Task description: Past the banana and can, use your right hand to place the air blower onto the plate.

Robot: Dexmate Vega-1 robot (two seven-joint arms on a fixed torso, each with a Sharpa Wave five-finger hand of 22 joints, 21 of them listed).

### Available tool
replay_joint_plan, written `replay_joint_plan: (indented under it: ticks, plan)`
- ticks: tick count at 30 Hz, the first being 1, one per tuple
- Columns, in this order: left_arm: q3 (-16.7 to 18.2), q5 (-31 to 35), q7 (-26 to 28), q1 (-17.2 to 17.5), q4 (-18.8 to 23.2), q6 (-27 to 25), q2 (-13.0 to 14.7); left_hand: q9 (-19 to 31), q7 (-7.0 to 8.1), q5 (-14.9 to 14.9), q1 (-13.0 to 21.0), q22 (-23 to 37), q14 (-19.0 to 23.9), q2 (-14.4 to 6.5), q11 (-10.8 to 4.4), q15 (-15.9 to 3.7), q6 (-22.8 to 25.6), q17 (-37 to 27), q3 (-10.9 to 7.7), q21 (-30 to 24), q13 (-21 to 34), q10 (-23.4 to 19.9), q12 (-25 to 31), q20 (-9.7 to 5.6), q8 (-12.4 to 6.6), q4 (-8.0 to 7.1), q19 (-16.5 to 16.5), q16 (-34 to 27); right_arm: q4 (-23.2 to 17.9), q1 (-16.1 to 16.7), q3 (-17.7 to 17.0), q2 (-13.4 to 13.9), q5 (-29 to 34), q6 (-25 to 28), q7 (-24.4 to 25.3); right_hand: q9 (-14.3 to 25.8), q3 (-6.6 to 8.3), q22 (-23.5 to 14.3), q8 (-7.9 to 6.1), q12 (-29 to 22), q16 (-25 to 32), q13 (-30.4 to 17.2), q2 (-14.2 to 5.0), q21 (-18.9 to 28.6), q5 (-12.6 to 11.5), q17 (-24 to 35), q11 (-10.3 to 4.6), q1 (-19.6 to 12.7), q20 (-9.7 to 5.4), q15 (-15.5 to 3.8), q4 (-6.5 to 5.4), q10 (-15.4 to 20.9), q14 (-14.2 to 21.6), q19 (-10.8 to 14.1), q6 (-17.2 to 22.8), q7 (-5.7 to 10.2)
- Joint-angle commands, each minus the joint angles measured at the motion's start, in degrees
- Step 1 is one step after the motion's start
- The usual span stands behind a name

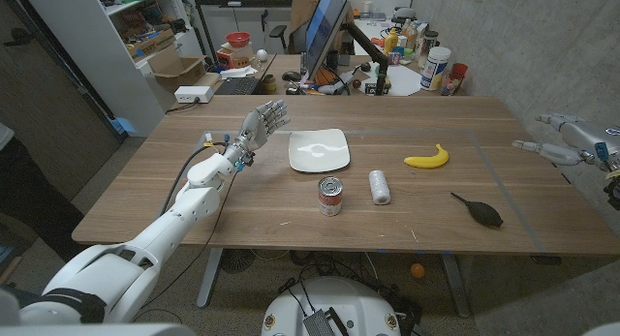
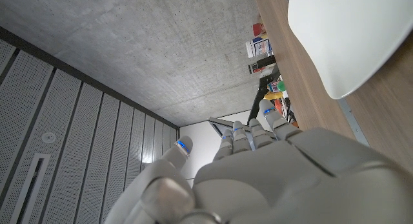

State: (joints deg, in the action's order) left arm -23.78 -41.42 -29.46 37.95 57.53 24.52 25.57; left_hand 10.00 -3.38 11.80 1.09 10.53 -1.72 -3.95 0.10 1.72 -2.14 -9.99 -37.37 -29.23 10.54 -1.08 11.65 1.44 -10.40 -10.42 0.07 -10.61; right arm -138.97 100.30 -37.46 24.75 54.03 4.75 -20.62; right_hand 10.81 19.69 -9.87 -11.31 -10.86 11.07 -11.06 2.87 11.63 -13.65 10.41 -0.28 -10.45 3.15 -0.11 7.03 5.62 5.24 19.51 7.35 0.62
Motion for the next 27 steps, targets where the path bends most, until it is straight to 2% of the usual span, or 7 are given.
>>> replay_joint_plan:
  ticks: [1, 4, 12, 17, 27]
  plan:
    - [0.1, -0.2, -1.7, -2.1, -4.1, 0.6, -1.1, 0.1, -0.01, 0.2, -0.2, 0.3, 0.4, -5.7, 0.22, 0.11, 0.2, -0.3, 0.17, 0.1, 0.1, -0.6, 0.1, 0.43, -0.11, -0.01, 0.4, -0.2, 1.7, 1.8, 3.7, 2.4, 1.7, 2.6, 0.3, 0.3, -0.25, -0.2, 0.43, -0.5, 0.1, -0.3, 0.67, 0.0, -0.3, 0.0, 0.61, -0.5, -0.22, -0.13, 0.23, 0.4, 0.4, 0.5, -1.3, 0.09]
    - [0.1, -0.2, -2.5, -2.9, -5.8, 0.9, -1.7, 0.1, -0.02, 0.2, -0.2, 0.3, 0.4, -5.7, 0.18, 0.11, 0.2, -0.3, 0.18, 0.1, 0.1, -0.6, 0.1, 0.45, -0.11, -0.01, 0.4, -0.2, 1.9, 2.2, 4.4, 3.0, 1.7, 3.2, 0.2, 0.3, -0.24, -0.2, 0.44, -0.6, 0.1, -0.3, 0.60, 0.0, -0.3, 0.0, 1.18, -0.7, -0.33, -0.10, 0.29, 0.5, 0.4, 0.6, -1.6, -0.50]
    - [0.0, -0.1, -4.4, -4.8, -9.6, 1.8, -3.0, 0.1, 0.00, 0.2, -0.2, 0.3, 0.4, -5.7, 0.19, 0.09, 0.2, -0.3, 0.20, 0.1, 0.1, -0.6, 0.1, 0.43, -0.10, -0.01, 0.4, -0.2, 2.7, 2.8, 6.3, 4.6, 2.1, 5.3, -0.1, 0.4, -0.21, -0.2, 0.44, -0.5, 0.1, -0.3, 0.47, 0.1, -0.5, 0.0, 1.19, -1.0, -0.66, -0.04, 0.42, 0.2, 0.3, 0.9, -1.9, -0.62]
    - [0.0, 0.1, -4.6, -5.4, -10.8, 2.0, -3.4, 0.1, -0.02, 0.2, -0.2, 0.3, 0.4, -5.7, 0.20, 0.10, 0.2, -0.3, 0.22, 0.2, 0.1, -0.6, 0.1, 0.43, -0.10, -0.01, 0.4, -0.2, 3.3, 3.3, 7.1, 5.2, 1.7, 6.3, 0.4, 0.4, -0.24, -0.2, 0.34, -0.6, 0.1, -0.4, 0.47, 0.2, -0.5, 0.0, 1.52, -1.3, -1.13, 0.00, 0.54, 0.4, 0.5, 1.4, -2.0, -1.17]
    - [-0.1, 0.6, -5.0, -6.1, -12.1, 2.1, -3.6, 0.1, -0.02, 0.2, -0.3, 0.3, 0.3, -5.7, 0.16, 0.13, 0.3, -0.3, 0.26, 0.2, 0.1, -0.6, 0.1, 0.41, -0.12, -0.02, 0.4, -0.2, 5.0, 4.4, 9.3, 7.3, 2.0, 8.8, 1.0, 0.4, -0.28, -0.2, 0.42, -0.4, 0.0, -0.4, 0.46, 0.2, -0.6, 0.0, 1.08, -1.6, -1.14, 0.06, 0.68, -0.1, 0.4, 1.6, -2.5, -0.83]
